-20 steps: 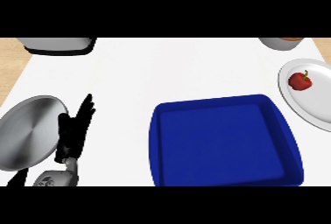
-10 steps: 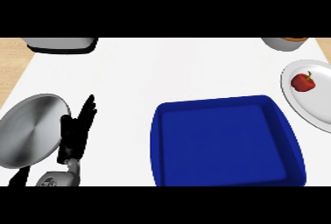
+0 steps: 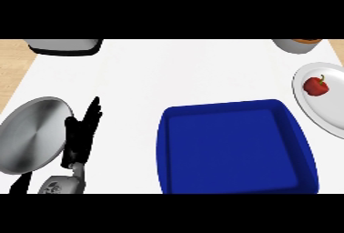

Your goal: Pick the bell pepper from the tray and place it in the plate

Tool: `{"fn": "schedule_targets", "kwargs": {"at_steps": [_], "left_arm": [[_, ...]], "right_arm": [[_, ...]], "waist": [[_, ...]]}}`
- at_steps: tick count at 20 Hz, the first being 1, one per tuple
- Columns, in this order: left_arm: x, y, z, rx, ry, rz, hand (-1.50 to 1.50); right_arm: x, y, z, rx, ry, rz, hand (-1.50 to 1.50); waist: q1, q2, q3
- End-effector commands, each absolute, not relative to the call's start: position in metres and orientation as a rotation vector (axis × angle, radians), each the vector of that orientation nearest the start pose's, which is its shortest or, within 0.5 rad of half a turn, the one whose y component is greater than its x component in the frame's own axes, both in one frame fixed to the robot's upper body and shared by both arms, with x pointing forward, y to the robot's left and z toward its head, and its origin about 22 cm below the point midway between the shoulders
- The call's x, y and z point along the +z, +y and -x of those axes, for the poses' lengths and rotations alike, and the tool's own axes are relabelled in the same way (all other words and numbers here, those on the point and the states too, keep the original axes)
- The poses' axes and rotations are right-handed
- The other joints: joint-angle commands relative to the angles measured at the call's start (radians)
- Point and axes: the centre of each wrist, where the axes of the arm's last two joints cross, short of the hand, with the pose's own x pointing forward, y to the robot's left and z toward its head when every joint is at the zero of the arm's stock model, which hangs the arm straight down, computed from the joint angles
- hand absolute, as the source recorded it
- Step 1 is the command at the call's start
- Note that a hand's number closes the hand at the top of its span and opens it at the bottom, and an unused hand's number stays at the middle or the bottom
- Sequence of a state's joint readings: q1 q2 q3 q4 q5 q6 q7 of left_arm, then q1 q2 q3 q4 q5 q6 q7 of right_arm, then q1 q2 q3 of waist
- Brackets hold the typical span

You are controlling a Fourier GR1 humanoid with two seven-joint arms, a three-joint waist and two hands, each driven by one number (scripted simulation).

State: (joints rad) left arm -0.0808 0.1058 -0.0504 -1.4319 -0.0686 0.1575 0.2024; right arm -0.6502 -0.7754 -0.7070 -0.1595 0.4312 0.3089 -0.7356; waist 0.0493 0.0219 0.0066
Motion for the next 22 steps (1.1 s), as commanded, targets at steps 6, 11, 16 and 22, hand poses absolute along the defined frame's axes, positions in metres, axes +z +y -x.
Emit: {"fn": "schedule_targets", "kwargs": {"at_steps": [6,11,16,22], "left_arm": [[-0.003,0.24,-0.266,-0.068,-1.312,-0.223,0.0],[0.004,0.241,-0.259,-0.064,-1.321,-0.205,0.0],[-0.006,0.244,-0.262,-0.079,-1.316,-0.212,0.0],[-0.01,0.238,-0.259,-0.076,-1.311,-0.209,0.0]], "right_arm": [[0.031,-0.533,-0.274,0.086,-1.587,0.552,-1.5],[0.039,-0.553,-0.252,0.108,-1.555,0.604,-1.5],[0.026,-0.55,-0.246,0.129,-1.538,0.63,-1.5],[0.046,-0.56,-0.248,0.091,-1.528,0.682,-1.5]], "waist": [[0.002,0.002,0.001],[0.004,0.0,0.003],[-0.004,0.002,0.002],[0.001,0.002,0.002]]}}
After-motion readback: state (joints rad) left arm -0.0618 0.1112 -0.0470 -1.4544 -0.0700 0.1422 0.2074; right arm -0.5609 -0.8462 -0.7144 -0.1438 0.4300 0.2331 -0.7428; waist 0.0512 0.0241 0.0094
